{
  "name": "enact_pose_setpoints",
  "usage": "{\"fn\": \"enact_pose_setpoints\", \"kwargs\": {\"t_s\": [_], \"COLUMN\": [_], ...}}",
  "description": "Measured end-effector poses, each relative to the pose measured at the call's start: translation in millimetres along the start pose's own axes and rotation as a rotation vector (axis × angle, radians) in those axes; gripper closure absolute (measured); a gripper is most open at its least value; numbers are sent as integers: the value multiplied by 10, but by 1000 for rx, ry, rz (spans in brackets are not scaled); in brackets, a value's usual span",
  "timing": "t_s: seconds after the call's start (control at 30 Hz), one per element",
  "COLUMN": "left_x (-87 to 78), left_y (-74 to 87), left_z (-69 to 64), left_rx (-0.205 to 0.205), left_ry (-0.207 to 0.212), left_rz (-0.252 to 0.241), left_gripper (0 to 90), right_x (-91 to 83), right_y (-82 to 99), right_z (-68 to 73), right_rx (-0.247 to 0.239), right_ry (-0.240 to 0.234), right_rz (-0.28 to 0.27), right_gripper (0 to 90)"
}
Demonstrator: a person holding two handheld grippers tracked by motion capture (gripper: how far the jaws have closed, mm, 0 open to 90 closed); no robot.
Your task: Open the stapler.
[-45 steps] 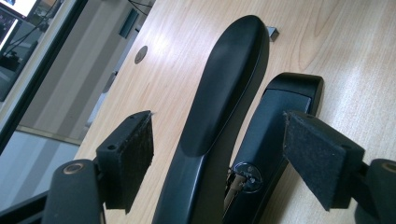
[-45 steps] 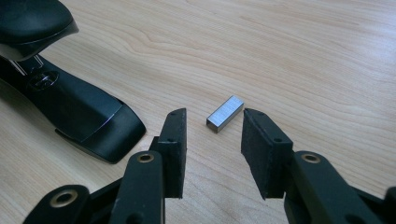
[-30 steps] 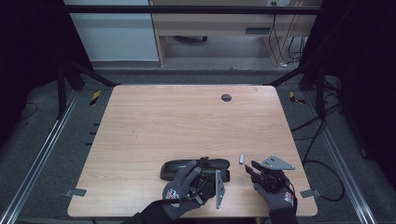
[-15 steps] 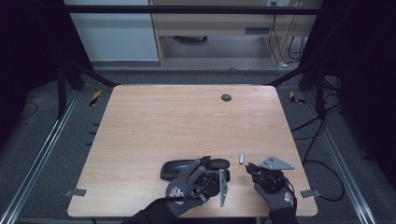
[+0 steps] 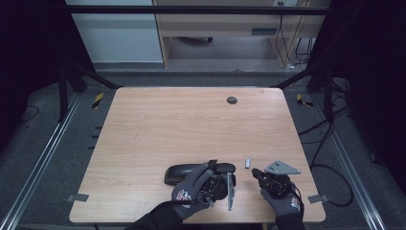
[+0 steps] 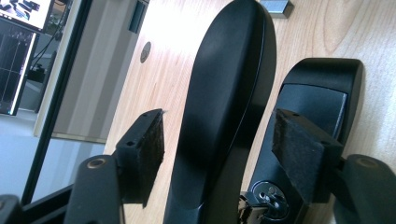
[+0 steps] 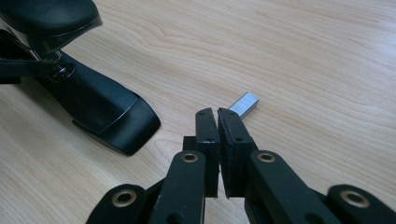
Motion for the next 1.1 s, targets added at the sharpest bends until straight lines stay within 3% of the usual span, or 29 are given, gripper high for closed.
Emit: {"fn": "enact_pose_setpoints", "kwargs": {"t_s": [0.43, 1.1], "left_x": [47, 52], "left_y": [-36, -28], "left_z": [14, 12], "left_rx": [6, 30], "left_ry": [-18, -27], "left_rz": [-1, 6], "left_gripper": [431, 539], "right_x": [13, 194], "right_y": [-26, -56], "right_z": [88, 329], "right_rx": [7, -3], "right_ry": [-47, -122], "right_rz": [-6, -10], "right_gripper": [900, 900]}}
Point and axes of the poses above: each handheld gripper's, and its own axes: x roughly forward along the jaws, y roughly out of its underside, z roughly to its left, the point moved 9 cm from there along x, roughly forward along the jaws, and after that the axes turned 7 degrees about -x, right-handed, at the moved point
